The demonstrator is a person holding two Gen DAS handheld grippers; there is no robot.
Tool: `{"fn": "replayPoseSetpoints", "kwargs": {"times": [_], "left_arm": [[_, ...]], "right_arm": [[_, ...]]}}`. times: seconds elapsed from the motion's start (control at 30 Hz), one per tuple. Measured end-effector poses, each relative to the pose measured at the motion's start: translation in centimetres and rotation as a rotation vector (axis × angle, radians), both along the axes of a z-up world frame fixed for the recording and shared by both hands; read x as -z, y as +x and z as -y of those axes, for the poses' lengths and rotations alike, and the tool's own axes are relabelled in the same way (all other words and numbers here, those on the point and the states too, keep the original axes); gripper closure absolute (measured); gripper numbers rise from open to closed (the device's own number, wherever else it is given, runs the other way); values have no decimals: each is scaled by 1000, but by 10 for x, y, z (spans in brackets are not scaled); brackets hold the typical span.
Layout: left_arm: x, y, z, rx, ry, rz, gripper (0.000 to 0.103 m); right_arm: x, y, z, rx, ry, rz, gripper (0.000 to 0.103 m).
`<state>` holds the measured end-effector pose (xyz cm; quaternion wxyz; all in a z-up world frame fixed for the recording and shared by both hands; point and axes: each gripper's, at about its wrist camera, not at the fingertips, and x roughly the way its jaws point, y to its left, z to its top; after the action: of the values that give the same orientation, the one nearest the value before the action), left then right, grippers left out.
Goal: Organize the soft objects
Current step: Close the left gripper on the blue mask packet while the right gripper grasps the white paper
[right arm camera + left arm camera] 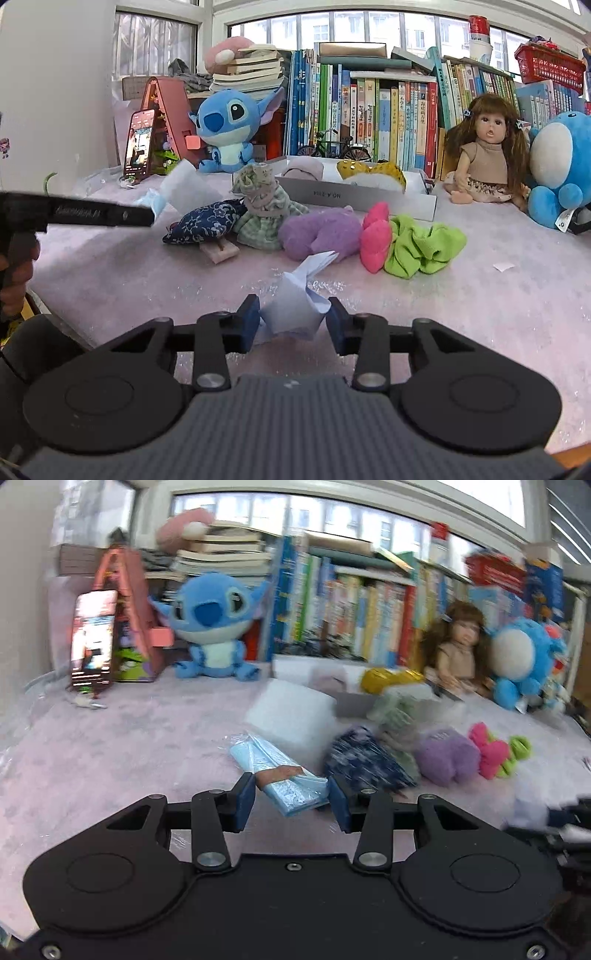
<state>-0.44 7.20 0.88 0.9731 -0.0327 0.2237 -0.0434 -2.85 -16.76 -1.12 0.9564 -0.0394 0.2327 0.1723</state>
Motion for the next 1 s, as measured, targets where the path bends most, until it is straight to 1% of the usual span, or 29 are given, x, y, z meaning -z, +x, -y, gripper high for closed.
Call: {"fn": "replayPoseSetpoints", "kwargs": {"times": [0.13,0.27,0.4,0.5,0.67,0.9,1.0], "left_arm": [[5,-8,6,76,10,-35,60],[12,-14,10,91,11,-64,59],[11,-16,7,98,-3,-70,60],[7,-19,7,97,-5,-52,60],[-4,-25,11,107,15,4,60],[-23,-27,17,142,4,61,60],[-29,-24,21,151,3,76,60]], "right_arm": [[-1,2,0,11,5,0,58],[-3,1,1,18,3,7,58],[-6,1,1,25,3,19,58],[-8,3,2,35,4,27,58],[-13,6,3,46,4,43,58],[-21,13,3,58,5,71,58],[-26,18,4,69,21,76,58]]}}
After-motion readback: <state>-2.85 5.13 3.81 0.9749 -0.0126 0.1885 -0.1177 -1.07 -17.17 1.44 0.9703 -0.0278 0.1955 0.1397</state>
